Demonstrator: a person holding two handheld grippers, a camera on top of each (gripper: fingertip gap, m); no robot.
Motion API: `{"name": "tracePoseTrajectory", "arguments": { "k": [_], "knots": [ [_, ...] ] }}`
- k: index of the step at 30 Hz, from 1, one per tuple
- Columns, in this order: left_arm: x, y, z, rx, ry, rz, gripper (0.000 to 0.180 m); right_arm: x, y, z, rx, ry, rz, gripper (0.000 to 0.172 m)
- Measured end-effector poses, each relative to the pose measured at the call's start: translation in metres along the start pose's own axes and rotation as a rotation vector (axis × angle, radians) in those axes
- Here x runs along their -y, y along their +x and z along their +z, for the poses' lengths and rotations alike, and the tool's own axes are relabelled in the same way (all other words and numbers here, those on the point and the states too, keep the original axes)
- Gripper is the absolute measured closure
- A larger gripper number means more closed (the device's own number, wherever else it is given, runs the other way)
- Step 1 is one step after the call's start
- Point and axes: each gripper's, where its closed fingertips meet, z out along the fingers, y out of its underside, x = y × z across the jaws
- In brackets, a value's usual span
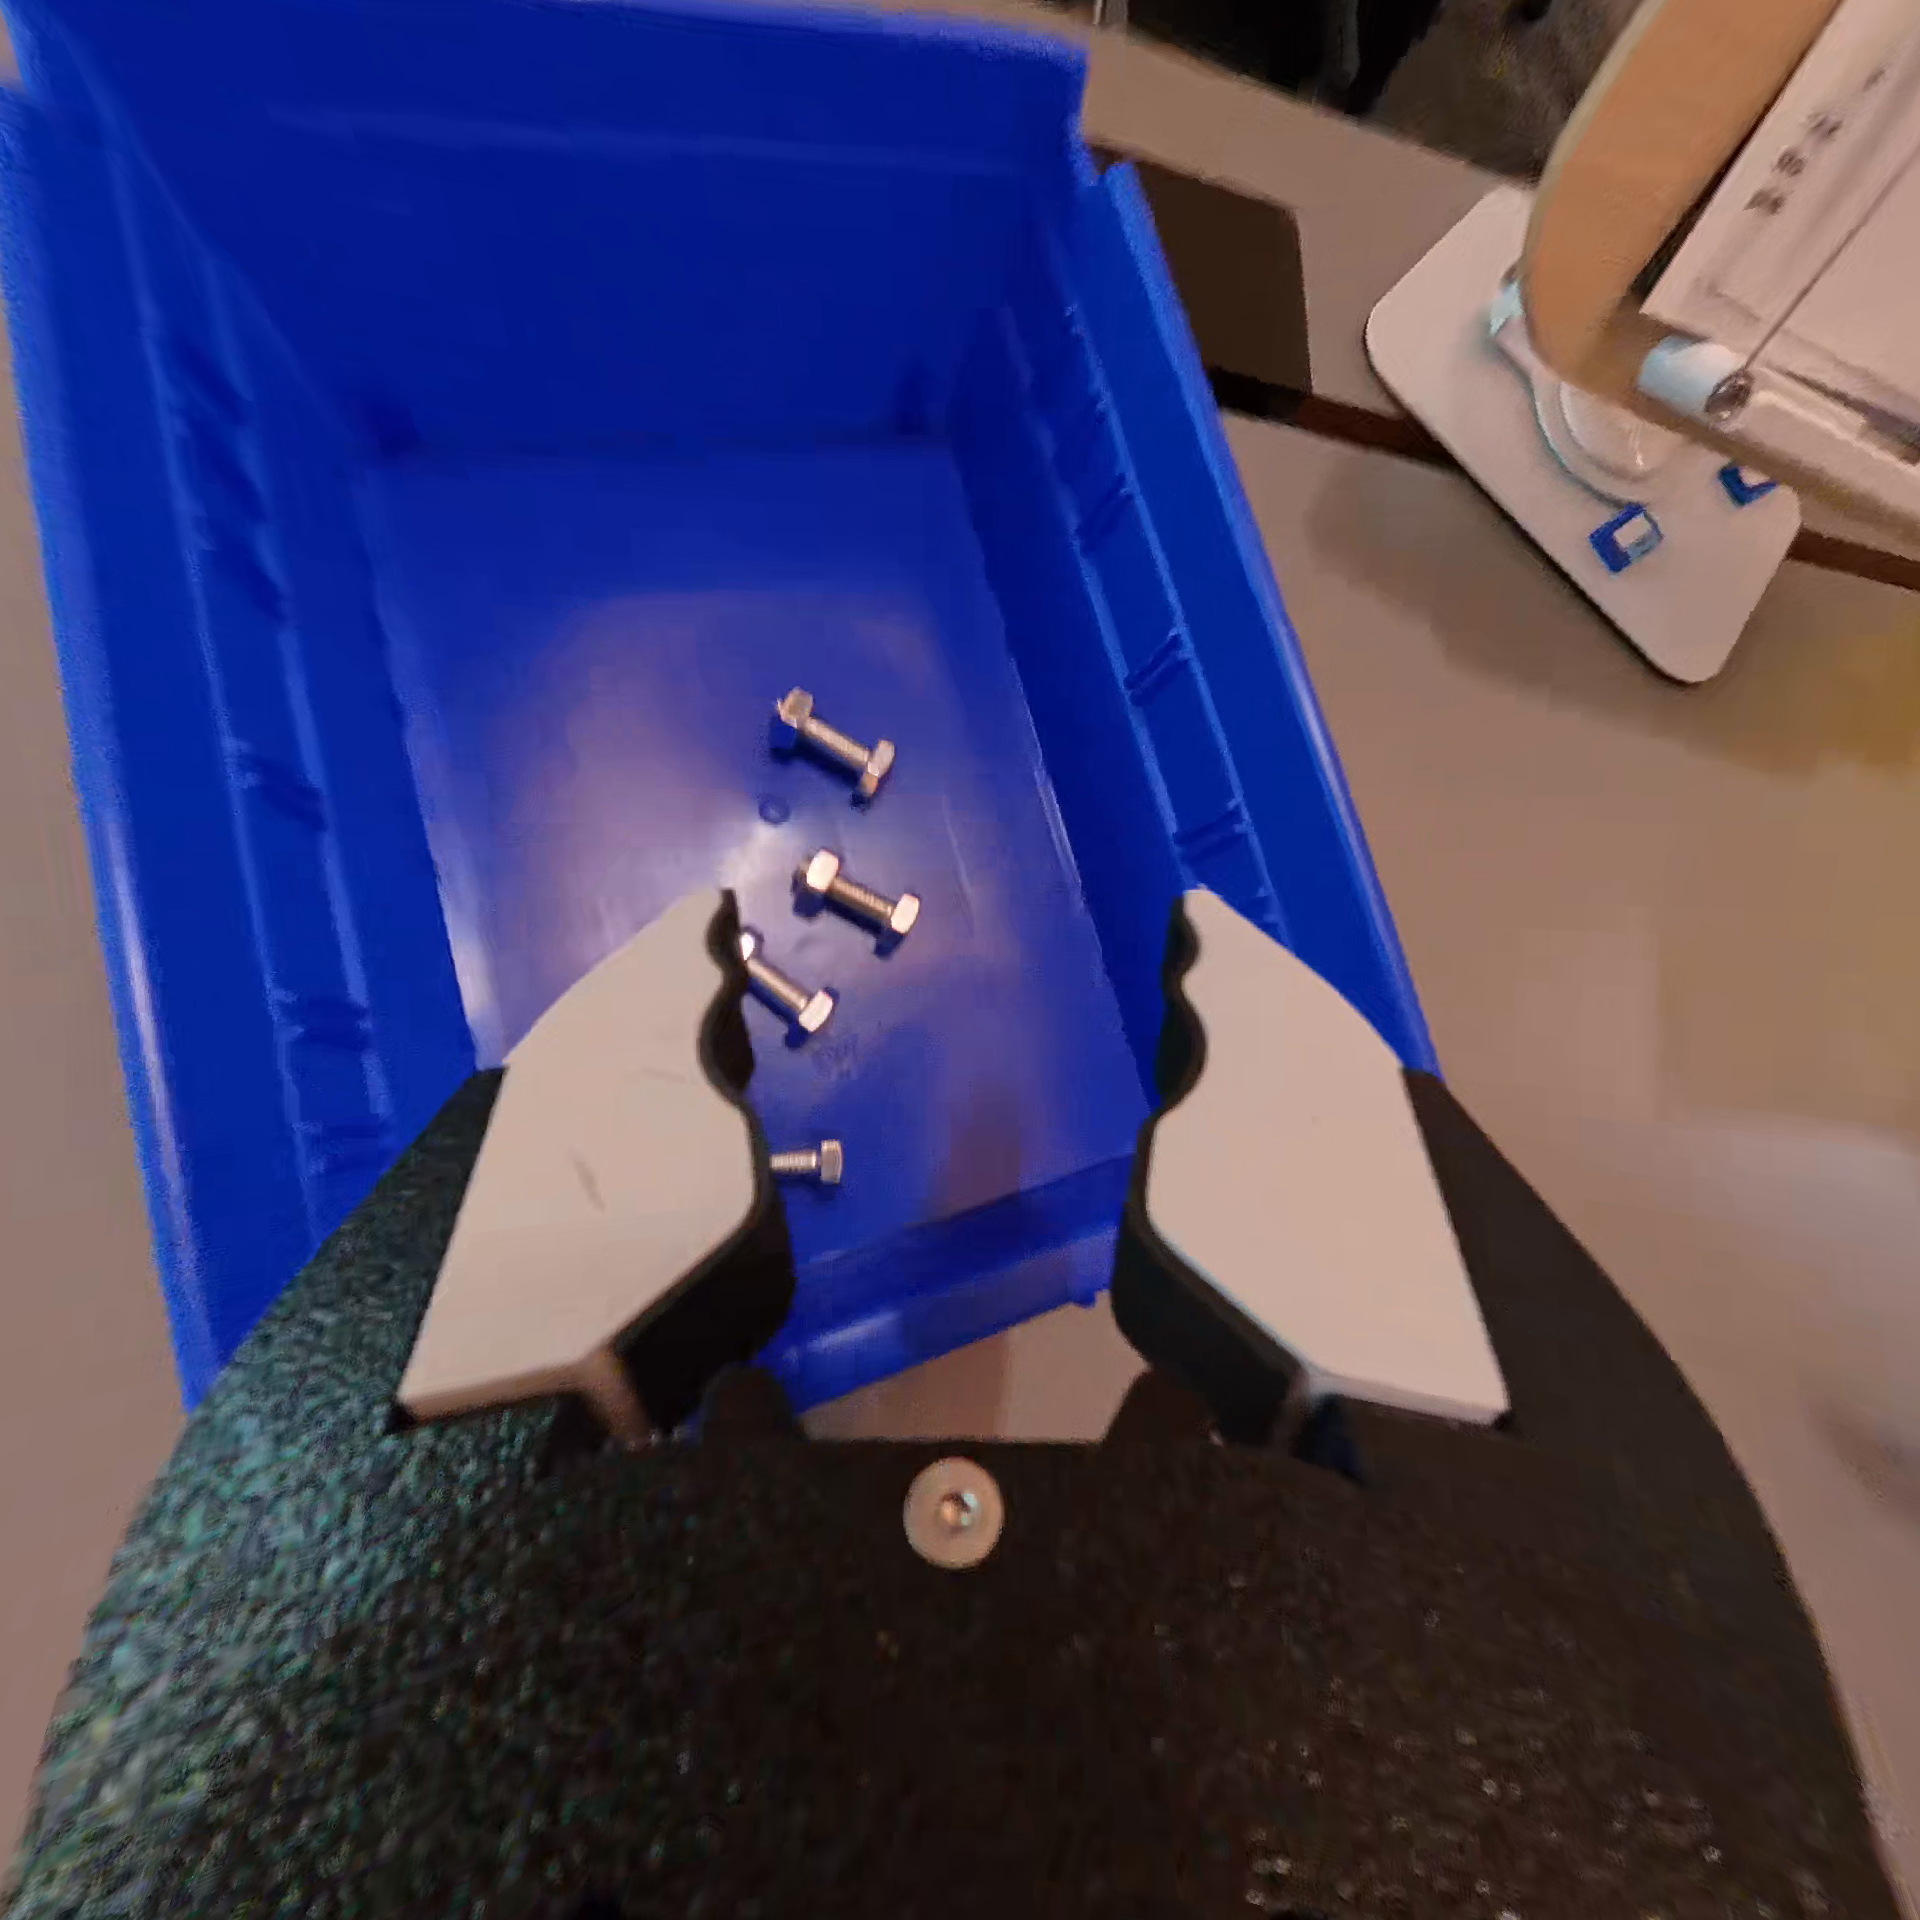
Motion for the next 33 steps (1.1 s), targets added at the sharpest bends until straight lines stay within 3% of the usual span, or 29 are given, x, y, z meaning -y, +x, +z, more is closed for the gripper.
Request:
{"name": "tracePoseTrajectory", "arguments": {
  "k": [4,8,17,21,33],
  "knots": [
    [-0.022,-0.023,0.009,0.089,-0.156,-0.102,0.115,-0.007,0.014,-0.02,-0.125,0.043,-0.046,0.05],
    [-0.026,-0.027,0.017,0.052,-0.143,-0.312,0.123,-0.008,0.02,-0.032,-0.181,0.088,-0.059,0.047],
    [-0.053,-0.036,0.046,0.171,-0.332,-0.407,0.155,-0.004,0.011,-0.032,-0.108,0.122,-0.059,0.054],
    [-0.052,-0.04,0.057,0.185,-0.344,-0.48,0.169,-0.003,0.012,-0.036,-0.106,0.139,-0.047,0.055],
    [-0.041,-0.042,0.06,0.204,-0.305,-0.563,0.164,-0.007,0.008,-0.033,-0.078,0.125,-0.037,0.056]
  ]
}}
